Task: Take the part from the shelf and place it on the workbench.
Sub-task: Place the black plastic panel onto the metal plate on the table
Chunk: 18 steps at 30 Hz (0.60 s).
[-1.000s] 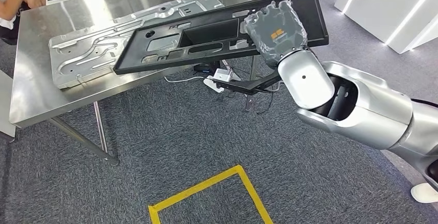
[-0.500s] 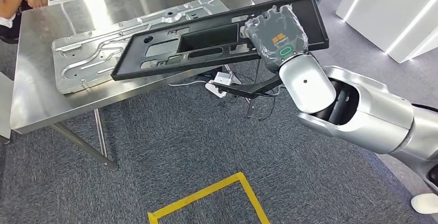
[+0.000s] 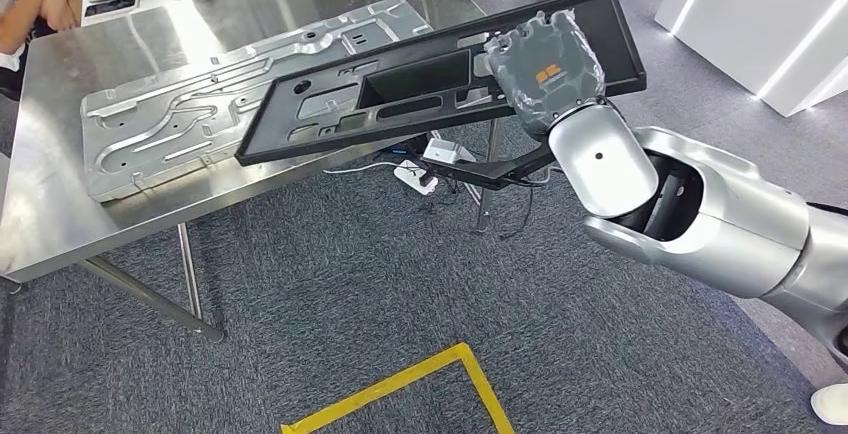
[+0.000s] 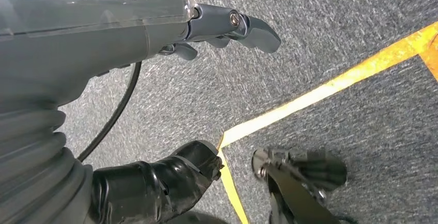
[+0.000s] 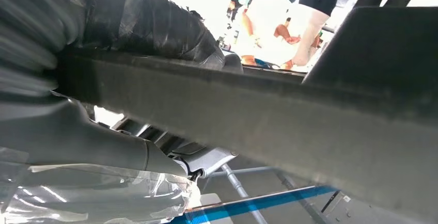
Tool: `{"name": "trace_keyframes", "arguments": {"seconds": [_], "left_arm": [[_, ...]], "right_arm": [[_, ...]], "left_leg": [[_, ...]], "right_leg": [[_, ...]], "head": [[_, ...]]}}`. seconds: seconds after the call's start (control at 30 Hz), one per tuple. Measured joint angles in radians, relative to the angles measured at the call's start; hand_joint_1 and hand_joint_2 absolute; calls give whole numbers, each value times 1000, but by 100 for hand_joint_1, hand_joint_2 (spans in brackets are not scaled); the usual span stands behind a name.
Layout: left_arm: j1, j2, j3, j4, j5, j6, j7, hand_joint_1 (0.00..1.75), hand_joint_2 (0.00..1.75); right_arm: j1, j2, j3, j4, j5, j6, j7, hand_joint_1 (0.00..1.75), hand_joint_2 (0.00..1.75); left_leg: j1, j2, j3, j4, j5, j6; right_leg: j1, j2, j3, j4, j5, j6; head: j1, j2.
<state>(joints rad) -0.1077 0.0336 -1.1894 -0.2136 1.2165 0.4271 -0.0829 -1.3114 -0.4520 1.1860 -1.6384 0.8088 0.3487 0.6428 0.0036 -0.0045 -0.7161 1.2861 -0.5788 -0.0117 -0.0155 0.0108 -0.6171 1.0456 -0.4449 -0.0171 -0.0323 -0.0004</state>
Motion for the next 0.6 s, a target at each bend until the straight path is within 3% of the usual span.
{"name": "trace_keyframes", "arguments": {"seconds": [0.03,0.07,0.13,0.2,0.27,0.37,0.43,0.5,0.53,0.57,0.6], "left_arm": [[1,0,0,0,1,0,1,0,175],[1,0,0,0,2,-1,3,0,175],[2,1,0,0,3,-1,5,0,175],[1,3,0,0,3,-1,7,0,175],[-2,5,0,0,5,0,8,0,175],[0,6,0,0,6,2,9,0,175],[2,5,0,0,6,2,9,0,175],[0,5,0,0,6,2,8,0,175],[0,5,0,0,6,2,8,0,175],[0,5,0,0,6,2,9,0,175],[0,5,0,0,6,2,9,0,175]], "right_arm": [[1,1,0,0,-1,0,0,175,175],[1,1,0,0,-2,0,0,175,175],[1,1,0,0,-2,0,0,175,175],[0,1,0,0,-2,-2,0,175,175],[2,1,1,1,-4,-4,0,175,175],[5,0,0,1,-6,-4,0,175,175],[7,-1,0,2,-6,-5,0,175,175],[13,-1,1,2,-6,-5,0,175,175],[16,-1,1,2,-7,-5,0,175,175],[19,-1,1,2,-8,-5,0,175,175],[20,-1,1,2,-8,-5,0,175,175]], "left_leg": [[0,0,-19,15,13,2],[-1,0,-18,-11,45,7],[-6,0,28,-138,128,23],[-16,-1,72,-236,164,40],[-24,-1,83,-262,157,49],[-16,2,111,-301,161,56],[-13,5,130,-316,160,60],[-12,5,139,-314,151,64],[-11,4,144,-312,144,63],[-9,3,150,-308,136,60],[-6,1,156,-301,127,56]], "right_leg": [[2,1,6,0,-5,-1],[5,1,14,0,-10,-1],[7,2,30,-2,-20,-1],[7,2,37,-4,-26,4],[5,3,36,-10,-27,14],[6,1,31,8,-42,27],[6,-1,-15,102,-81,33],[1,-1,-89,217,-112,39],[-3,-2,-111,240,-104,44],[-8,-3,-116,227,-78,48],[-12,-5,-103,180,-37,53]], "head": [[0,0],[0,0],[1,0],[1,0],[0,0],[2,0],[4,0],[5,0],[5,0],[5,0],[6,0]]}}
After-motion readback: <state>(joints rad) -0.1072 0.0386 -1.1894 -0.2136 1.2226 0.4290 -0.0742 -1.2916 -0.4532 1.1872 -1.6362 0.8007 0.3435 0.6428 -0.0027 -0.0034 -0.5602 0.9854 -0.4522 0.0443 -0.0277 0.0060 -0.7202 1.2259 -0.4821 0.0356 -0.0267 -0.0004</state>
